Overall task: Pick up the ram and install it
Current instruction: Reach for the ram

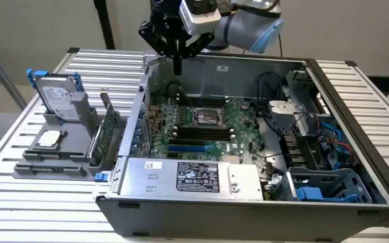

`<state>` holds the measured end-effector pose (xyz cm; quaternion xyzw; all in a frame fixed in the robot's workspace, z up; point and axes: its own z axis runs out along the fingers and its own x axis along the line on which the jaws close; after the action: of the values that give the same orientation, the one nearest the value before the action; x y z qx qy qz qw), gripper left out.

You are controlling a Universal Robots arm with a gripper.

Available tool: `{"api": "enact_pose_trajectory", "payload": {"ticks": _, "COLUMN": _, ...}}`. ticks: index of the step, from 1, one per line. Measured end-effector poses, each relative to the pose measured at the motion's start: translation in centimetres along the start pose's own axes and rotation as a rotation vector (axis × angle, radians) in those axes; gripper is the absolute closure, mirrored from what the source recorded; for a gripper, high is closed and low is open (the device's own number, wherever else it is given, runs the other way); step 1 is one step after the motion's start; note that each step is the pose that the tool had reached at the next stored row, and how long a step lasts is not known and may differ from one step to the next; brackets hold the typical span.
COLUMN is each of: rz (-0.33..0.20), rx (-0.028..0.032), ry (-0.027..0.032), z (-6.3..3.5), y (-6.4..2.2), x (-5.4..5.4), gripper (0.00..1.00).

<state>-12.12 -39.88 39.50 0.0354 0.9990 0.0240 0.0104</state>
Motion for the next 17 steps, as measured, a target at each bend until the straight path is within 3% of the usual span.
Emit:
{"api": "enact_pose_trajectory", "payload": {"ticks": 6, "rz": 0.0, "rx": 0.0004, "ry": 0.0002, "z": -0.04, "y": -0.04, "x": 0.1, "gripper": 1.0}}
{"api": "enact_pose_trajectory", "payload": {"ticks": 17, "rz": 0.0, "rx": -0.0001, "ry": -0.0004, "z": -0.13, "y": -1.19, "x": 4.9, "gripper": 1.0}}
